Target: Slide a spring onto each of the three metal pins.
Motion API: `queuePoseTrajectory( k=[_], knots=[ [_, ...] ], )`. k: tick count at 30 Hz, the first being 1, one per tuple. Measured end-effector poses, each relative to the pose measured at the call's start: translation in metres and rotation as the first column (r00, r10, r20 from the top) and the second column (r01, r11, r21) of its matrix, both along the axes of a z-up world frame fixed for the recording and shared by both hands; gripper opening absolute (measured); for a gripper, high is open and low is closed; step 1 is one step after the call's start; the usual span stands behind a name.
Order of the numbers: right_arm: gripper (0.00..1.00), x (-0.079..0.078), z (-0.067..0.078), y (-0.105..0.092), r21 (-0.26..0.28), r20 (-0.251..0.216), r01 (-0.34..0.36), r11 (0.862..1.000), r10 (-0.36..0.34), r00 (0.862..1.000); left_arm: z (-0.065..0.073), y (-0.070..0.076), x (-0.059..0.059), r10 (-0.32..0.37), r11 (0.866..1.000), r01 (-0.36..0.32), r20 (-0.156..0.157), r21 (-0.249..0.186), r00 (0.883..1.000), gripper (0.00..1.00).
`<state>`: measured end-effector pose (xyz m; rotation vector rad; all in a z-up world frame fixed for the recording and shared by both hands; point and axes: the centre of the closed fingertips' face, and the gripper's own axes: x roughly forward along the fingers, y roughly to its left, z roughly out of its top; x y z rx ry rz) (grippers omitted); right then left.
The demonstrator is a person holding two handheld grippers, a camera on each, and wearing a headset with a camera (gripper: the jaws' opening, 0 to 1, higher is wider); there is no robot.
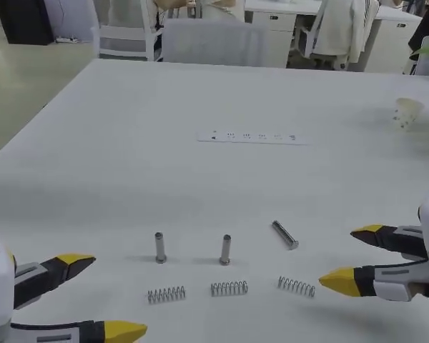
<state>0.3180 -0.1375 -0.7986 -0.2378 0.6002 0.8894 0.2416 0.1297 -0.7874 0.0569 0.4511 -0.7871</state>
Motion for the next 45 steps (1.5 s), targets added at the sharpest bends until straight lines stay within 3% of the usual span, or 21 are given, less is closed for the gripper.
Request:
queuePoseTrajectory(
  k=[35, 45],
  knots=[
    [0.69, 0.036, -0.006, 0.012, -0.015, -0.039, 0.000, 1.000, 0.000, 0.999, 0.000, 0.000, 0.002, -0.003, 1.000, 0.003, -0.005, 0.003, 1.000, 0.76],
    [0.69, 0.050, -0.005, 0.026, -0.017, -0.038, -0.018, 1.000, 0.018, 0.999, -0.002, 0.000, 0.001, -0.001, 1.000, 0.001, -0.009, 0.000, 1.000, 0.76]
  ],
)
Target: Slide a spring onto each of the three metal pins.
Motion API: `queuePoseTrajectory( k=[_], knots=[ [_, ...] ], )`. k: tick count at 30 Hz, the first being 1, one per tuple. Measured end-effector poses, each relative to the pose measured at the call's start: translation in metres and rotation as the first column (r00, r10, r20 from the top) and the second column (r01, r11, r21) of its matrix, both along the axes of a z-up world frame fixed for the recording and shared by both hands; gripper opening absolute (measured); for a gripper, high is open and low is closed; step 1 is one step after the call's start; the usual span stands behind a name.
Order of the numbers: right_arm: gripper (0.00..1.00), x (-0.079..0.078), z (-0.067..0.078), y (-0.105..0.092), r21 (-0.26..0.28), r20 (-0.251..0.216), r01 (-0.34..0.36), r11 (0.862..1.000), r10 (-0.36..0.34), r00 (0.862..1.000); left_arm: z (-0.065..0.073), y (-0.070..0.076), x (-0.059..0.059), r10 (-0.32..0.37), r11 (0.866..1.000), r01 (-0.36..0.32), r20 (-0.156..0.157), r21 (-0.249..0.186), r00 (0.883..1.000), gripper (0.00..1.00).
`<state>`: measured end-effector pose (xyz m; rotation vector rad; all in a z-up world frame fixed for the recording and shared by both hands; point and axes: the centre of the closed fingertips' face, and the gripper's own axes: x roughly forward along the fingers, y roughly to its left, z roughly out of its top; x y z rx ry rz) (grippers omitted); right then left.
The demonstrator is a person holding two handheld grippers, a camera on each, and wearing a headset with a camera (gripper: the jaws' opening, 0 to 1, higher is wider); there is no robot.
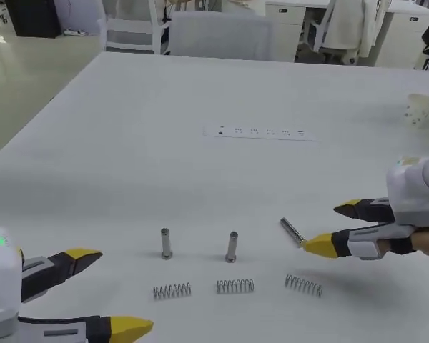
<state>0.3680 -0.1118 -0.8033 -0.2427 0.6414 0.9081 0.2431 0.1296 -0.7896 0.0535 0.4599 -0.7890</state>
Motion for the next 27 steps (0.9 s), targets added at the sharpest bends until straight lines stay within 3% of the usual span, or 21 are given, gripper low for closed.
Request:
queuePoseTrajectory(
  k=[16, 27],
  knots=[
    [0.68, 0.019, -0.005, 0.026, -0.016, -0.014, -0.029, 0.999, 0.029, 0.999, 0.002, 0.001, 0.004, 0.009, 1.000, -0.009, 0.006, -0.005, 1.000, 0.75],
    [0.64, 0.027, -0.014, 0.034, -0.057, -0.026, -0.013, 0.998, 0.012, 1.000, 0.002, 0.000, 0.005, 0.007, 1.000, -0.007, 0.007, -0.012, 1.000, 0.75]
  ],
)
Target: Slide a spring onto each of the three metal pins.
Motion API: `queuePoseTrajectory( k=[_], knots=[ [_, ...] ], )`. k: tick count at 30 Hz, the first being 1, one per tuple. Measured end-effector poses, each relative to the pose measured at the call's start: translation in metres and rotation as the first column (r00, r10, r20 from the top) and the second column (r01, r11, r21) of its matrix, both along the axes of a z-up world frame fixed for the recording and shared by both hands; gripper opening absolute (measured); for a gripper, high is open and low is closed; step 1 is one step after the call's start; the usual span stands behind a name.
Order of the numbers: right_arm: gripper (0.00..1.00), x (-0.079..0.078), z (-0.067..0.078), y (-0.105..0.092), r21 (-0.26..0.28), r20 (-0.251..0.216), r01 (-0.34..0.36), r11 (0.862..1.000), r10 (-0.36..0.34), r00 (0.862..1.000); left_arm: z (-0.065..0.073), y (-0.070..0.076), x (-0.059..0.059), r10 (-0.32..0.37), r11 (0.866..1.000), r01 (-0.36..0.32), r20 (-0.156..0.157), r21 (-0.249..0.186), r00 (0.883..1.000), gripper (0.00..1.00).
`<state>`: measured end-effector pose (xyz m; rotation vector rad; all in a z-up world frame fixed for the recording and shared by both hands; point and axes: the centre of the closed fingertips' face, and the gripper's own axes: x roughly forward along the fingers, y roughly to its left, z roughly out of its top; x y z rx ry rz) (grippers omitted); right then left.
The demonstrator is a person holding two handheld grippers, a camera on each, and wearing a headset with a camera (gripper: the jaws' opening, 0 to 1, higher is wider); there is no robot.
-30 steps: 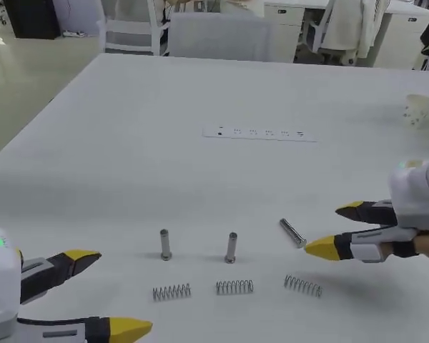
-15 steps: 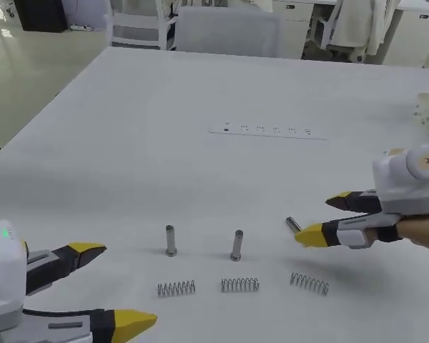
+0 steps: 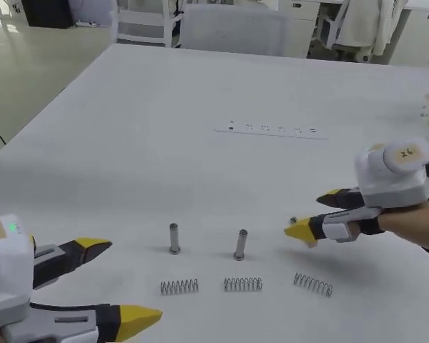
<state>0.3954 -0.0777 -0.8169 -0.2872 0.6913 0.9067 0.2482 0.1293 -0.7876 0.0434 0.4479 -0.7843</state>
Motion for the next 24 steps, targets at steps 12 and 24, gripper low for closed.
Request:
queuePoseTrajectory(
  k=[12, 24],
  knots=[
    [0.49, 0.004, -0.014, 0.000, -0.086, -0.054, 0.029, 0.996, -0.034, 0.998, -0.001, 0.000, 0.000, 0.000, 1.000, 0.000, -0.003, -0.007, 1.000, 0.75],
    [0.35, 0.010, -0.019, -0.001, -0.144, -0.066, 0.056, 0.988, -0.066, 0.996, -0.003, -0.001, -0.001, -0.006, 1.000, 0.006, -0.007, -0.008, 1.000, 0.74]
  ],
)
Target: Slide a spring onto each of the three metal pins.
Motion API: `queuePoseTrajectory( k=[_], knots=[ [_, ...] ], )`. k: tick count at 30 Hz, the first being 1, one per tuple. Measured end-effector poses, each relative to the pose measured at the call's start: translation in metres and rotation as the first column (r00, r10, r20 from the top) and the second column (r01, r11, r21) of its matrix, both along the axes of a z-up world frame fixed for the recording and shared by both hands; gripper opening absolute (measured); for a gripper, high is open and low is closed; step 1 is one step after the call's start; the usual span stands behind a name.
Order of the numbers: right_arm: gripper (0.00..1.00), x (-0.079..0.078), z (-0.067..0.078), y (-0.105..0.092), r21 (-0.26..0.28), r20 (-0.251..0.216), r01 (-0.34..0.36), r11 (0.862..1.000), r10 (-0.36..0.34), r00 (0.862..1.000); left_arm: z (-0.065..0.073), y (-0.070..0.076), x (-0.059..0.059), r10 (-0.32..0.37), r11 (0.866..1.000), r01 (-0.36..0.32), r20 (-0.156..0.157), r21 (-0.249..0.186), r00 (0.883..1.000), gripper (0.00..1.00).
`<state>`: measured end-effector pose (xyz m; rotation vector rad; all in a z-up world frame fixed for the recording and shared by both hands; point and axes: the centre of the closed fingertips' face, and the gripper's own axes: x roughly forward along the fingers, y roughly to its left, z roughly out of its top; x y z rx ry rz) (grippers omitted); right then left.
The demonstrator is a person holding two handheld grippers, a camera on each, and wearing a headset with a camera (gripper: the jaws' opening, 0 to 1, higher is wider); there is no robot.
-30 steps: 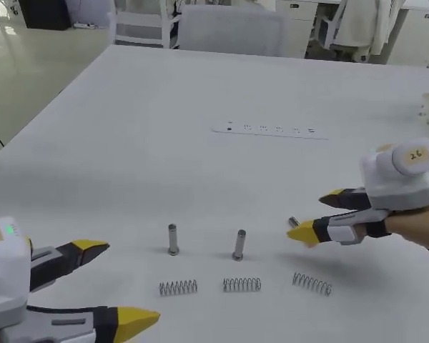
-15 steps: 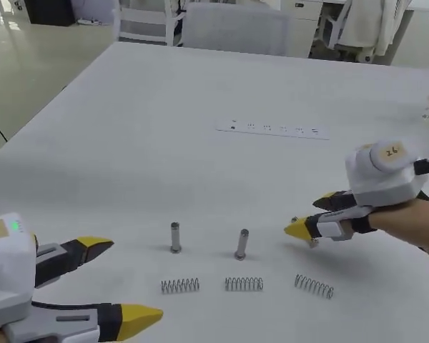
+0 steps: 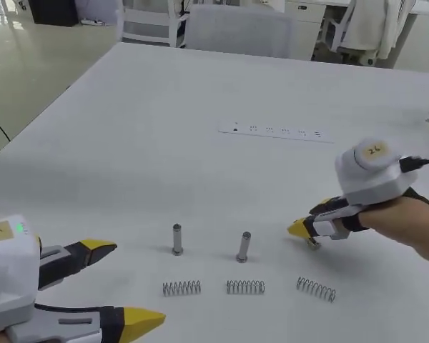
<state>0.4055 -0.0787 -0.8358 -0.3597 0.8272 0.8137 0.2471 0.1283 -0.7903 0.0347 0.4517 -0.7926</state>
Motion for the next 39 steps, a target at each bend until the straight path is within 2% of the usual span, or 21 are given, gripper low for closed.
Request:
queuePoseTrajectory(
  k=[13, 25, 36, 39],
  knots=[
    [0.19, 0.005, -0.006, 0.001, -0.047, -0.019, 0.033, 0.998, -0.034, 0.999, -0.003, 0.000, -0.001, 0.000, 1.000, 0.000, -0.007, -0.007, 1.000, 0.73],
    [0.13, 0.010, -0.014, -0.001, -0.072, -0.045, 0.056, 0.996, -0.059, 0.997, -0.003, -0.001, 0.001, -0.002, 1.000, 0.002, -0.006, -0.010, 1.000, 0.73],
    [0.10, 0.012, -0.016, -0.001, -0.086, -0.056, 0.067, 0.994, -0.072, 0.996, -0.002, 0.001, 0.002, 0.002, 1.000, -0.002, -0.003, -0.011, 1.000, 0.74],
    [0.09, 0.012, -0.018, -0.003, -0.110, -0.060, 0.073, 0.991, -0.080, 0.995, -0.003, 0.001, 0.002, 0.001, 1.000, -0.001, -0.005, -0.011, 1.000, 0.74]
  ],
)
